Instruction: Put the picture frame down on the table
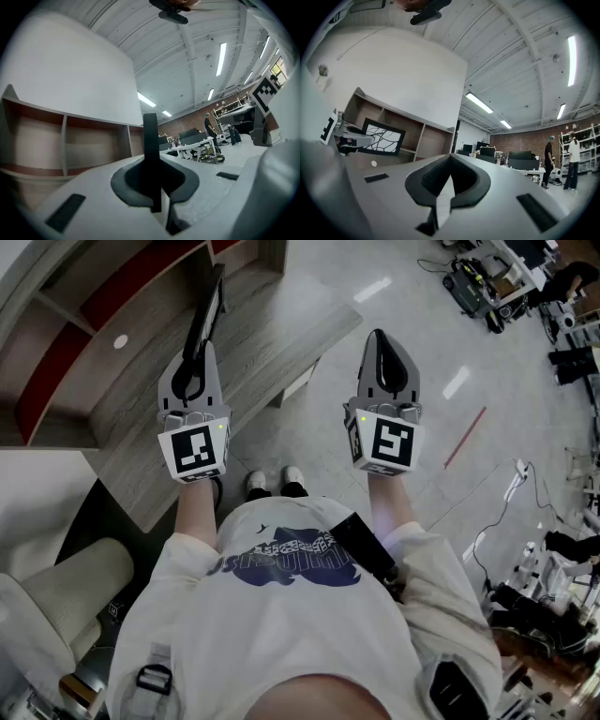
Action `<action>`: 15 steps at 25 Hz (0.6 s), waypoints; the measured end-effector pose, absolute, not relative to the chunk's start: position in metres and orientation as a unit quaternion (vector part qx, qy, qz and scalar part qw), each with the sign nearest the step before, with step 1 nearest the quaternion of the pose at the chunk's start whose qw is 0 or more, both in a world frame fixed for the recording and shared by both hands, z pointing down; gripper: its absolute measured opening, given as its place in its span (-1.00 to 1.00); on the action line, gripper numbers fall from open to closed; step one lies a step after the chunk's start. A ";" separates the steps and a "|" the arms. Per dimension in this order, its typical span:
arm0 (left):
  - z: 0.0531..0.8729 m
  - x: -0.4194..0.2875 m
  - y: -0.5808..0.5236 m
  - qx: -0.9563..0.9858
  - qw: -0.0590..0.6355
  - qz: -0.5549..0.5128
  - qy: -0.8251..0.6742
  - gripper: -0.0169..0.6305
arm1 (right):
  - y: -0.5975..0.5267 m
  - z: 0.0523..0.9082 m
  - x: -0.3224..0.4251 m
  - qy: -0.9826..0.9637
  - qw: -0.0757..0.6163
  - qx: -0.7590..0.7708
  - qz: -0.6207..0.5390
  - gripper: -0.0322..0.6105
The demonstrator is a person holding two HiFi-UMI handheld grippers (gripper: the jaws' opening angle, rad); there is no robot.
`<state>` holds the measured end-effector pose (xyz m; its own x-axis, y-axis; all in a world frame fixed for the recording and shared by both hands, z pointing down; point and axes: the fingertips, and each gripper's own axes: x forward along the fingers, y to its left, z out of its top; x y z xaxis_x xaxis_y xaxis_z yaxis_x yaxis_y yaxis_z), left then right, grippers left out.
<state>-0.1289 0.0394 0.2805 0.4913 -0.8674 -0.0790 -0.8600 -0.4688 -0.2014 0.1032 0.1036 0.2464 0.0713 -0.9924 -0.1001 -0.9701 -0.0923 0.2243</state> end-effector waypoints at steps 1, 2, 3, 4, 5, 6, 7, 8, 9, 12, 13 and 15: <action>0.280 -0.129 0.040 -0.857 0.108 -0.018 0.504 -0.86 | 0.104 0.246 0.103 -0.672 0.050 0.730 -0.114 -0.91; 0.280 -0.128 0.040 -0.857 0.109 -0.019 0.503 -0.86 | 0.104 0.246 0.103 -0.672 0.050 0.730 -0.114 -0.91; 0.280 -0.128 0.040 -0.857 0.110 -0.019 0.503 -0.86 | 0.104 0.245 0.104 -0.672 0.051 0.730 -0.114 -0.91; 0.279 -0.127 0.041 -0.857 0.111 -0.020 0.502 -0.86 | 0.104 0.245 0.104 -0.672 0.051 0.730 -0.114 -0.91; 0.279 -0.127 0.041 -0.858 0.112 -0.020 0.502 -0.86 | 0.105 0.244 0.104 -0.671 0.051 0.730 -0.114 -0.91; 0.278 -0.126 0.041 -0.858 0.112 -0.020 0.501 -0.86 | 0.105 0.244 0.104 -0.671 0.052 0.730 -0.115 -0.91; 0.278 -0.125 0.042 -0.858 0.113 -0.021 0.501 -0.86 | 0.105 0.243 0.104 -0.671 0.053 0.730 -0.115 -0.91; 0.277 -0.125 0.042 -0.858 0.113 -0.021 0.501 -0.86 | 0.106 0.243 0.103 -0.672 0.054 0.730 -0.116 -0.91; 0.277 -0.125 0.043 -0.858 0.114 -0.022 0.501 -0.86 | 0.107 0.243 0.103 -0.672 0.054 0.729 -0.116 -0.91; 0.276 -0.126 0.045 -0.857 0.115 -0.023 0.502 -0.86 | 0.109 0.243 0.102 -0.672 0.056 0.729 -0.119 -0.91; 0.277 -0.127 0.045 -0.857 0.116 -0.023 0.502 -0.86 | 0.109 0.243 0.102 -0.672 0.057 0.729 -0.119 -0.91; 0.279 -0.128 0.046 -0.858 0.110 -0.021 0.502 -0.86 | 0.110 0.245 0.102 -0.674 0.056 0.728 -0.114 -0.91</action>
